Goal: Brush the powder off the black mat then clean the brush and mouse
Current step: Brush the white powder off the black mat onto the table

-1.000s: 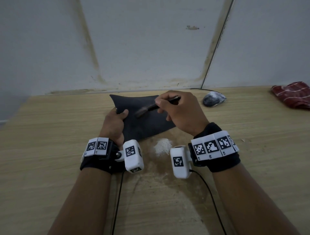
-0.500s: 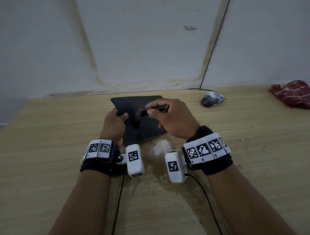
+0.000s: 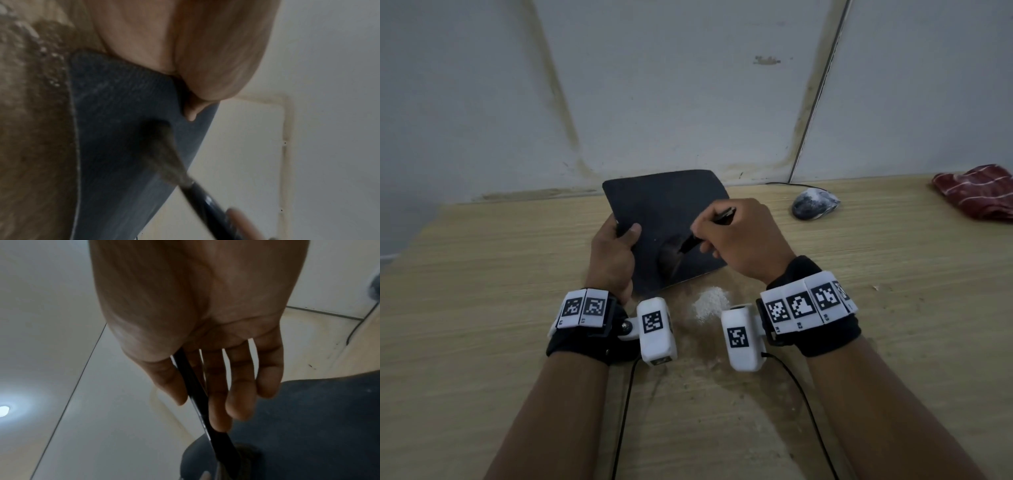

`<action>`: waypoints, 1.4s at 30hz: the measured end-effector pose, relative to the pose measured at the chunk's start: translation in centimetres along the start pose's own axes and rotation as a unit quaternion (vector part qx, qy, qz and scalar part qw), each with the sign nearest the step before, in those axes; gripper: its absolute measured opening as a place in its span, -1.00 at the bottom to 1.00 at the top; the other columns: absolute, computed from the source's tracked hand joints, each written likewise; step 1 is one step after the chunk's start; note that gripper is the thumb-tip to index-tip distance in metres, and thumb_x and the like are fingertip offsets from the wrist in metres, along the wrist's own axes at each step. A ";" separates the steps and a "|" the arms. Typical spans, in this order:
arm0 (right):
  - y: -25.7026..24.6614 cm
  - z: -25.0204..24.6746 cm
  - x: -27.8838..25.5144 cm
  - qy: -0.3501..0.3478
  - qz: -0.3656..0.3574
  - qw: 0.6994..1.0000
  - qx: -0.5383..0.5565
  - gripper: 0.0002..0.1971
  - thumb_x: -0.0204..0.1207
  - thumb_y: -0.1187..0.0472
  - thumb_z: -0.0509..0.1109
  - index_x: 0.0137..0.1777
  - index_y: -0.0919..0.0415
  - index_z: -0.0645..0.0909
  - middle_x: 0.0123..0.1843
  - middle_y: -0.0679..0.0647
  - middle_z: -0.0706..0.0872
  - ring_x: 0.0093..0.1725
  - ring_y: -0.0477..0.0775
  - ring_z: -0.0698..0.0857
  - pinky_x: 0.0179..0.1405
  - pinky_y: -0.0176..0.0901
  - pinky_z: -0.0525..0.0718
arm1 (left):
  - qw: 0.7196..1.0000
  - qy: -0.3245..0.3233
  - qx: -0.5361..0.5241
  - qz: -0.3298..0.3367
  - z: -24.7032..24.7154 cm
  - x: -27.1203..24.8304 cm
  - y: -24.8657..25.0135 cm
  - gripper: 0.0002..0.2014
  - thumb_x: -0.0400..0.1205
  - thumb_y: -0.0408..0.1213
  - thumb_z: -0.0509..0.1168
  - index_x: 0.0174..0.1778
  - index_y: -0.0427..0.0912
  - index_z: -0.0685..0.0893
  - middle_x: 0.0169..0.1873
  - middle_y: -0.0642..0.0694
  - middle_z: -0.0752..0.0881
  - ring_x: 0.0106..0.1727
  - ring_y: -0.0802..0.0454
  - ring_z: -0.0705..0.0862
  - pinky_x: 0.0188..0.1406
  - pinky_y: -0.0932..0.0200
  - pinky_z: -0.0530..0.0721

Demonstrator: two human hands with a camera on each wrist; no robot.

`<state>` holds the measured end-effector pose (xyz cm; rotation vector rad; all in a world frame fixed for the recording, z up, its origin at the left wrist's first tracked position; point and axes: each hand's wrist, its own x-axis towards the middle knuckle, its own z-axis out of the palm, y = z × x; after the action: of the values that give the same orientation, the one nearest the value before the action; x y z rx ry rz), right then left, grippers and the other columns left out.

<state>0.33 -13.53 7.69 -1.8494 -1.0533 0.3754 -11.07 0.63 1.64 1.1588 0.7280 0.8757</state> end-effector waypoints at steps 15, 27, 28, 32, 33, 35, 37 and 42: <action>-0.6 -1.1 0.0 0.026 0.011 0.999 0.018 -0.86 0.47 0.24 0.45 -0.29 0.24 0.76 -0.50 0.11 0.76 -0.49 -0.05 0.67 -0.36 -0.14 0.66 | 0.995 -0.022 0.071 0.073 0.0 -0.3 1.2 -0.70 0.74 -0.51 0.15 0.30 -0.17 0.63 0.23 -0.16 0.75 0.25 -0.14 0.74 0.24 -0.12 0.72; -0.2 -3.4 -1.3 0.036 0.010 0.999 -0.031 -0.87 0.55 0.15 0.45 -0.18 0.11 0.80 -0.34 -0.03 0.81 -0.31 0.01 0.74 -0.16 0.03 0.77 | 0.973 -0.047 0.219 0.060 1.3 0.3 1.4 -0.71 0.68 -0.53 0.21 0.22 -0.10 0.59 0.16 -0.13 0.74 0.13 -0.15 0.73 0.20 -0.26 0.72; -0.1 -3.8 -1.5 0.051 0.005 0.999 -0.018 -0.87 0.56 0.15 0.45 -0.17 0.10 0.80 -0.34 -0.06 0.80 -0.32 -0.04 0.73 -0.15 0.00 0.77 | 0.970 -0.051 0.226 0.066 1.7 0.2 1.5 -0.67 0.66 -0.55 0.20 0.23 -0.07 0.57 0.17 -0.10 0.72 0.16 -0.16 0.71 0.20 -0.29 0.71; 0.4 -6.1 -2.4 0.052 0.014 0.998 -0.016 -0.88 0.56 0.16 0.46 -0.16 0.11 0.80 -0.37 -0.05 0.82 -0.44 -0.24 0.70 -0.21 -0.18 0.73 | 0.969 -0.071 0.220 0.081 3.9 -0.4 1.8 -0.53 0.63 -0.62 0.15 0.27 0.04 0.53 0.08 0.00 0.69 0.15 -0.12 0.70 0.19 -0.26 0.72; 0.6 -6.8 -2.6 0.051 0.028 0.998 -0.024 -0.88 0.55 0.17 0.46 -0.17 0.12 0.80 -0.38 -0.01 0.82 -0.46 -0.23 0.70 -0.23 -0.16 0.72 | 0.973 -0.077 0.202 0.083 4.6 -0.6 1.8 -0.53 0.63 -0.64 0.15 0.26 0.02 0.54 0.05 0.02 0.71 0.14 -0.12 0.71 0.18 -0.24 0.73; 1.4 -8.5 -3.0 0.083 0.046 0.995 -0.021 -0.87 0.52 0.19 0.46 -0.22 0.15 0.79 -0.44 0.03 0.81 -0.49 -0.17 0.68 -0.28 -0.11 0.71 | 0.981 -0.086 0.153 0.082 6.1 -0.9 1.6 -0.55 0.64 -0.66 0.15 0.27 -0.04 0.58 0.05 0.00 0.73 0.16 -0.16 0.72 0.17 -0.23 0.74; 2.1 -10.2 -3.4 0.157 0.035 0.987 0.015 -0.86 0.52 0.19 0.44 -0.26 0.11 0.76 -0.45 0.05 0.80 -0.49 -0.14 0.67 -0.26 -0.05 0.70 | 0.984 -0.100 0.116 0.087 7.6 -1.3 1.3 -0.56 0.65 -0.65 0.16 0.28 -0.06 0.61 0.10 -0.03 0.75 0.19 -0.14 0.73 0.20 -0.22 0.74; 3.8 -13.5 -4.8 0.265 -0.002 0.963 0.053 -0.84 0.58 0.11 0.42 -0.19 -0.16 0.74 -0.24 -0.10 0.85 -0.30 -0.14 0.73 -0.01 0.02 0.76 | 0.972 -0.175 0.069 0.139 11.8 -2.6 0.5 -0.52 0.66 -0.65 0.15 0.24 0.04 0.64 0.11 0.05 0.78 0.20 -0.02 0.74 0.15 -0.03 0.75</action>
<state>8.03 -25.92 10.54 -1.7142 -0.6544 -0.0713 -2.41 -6.99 5.18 1.5180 0.3455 0.8293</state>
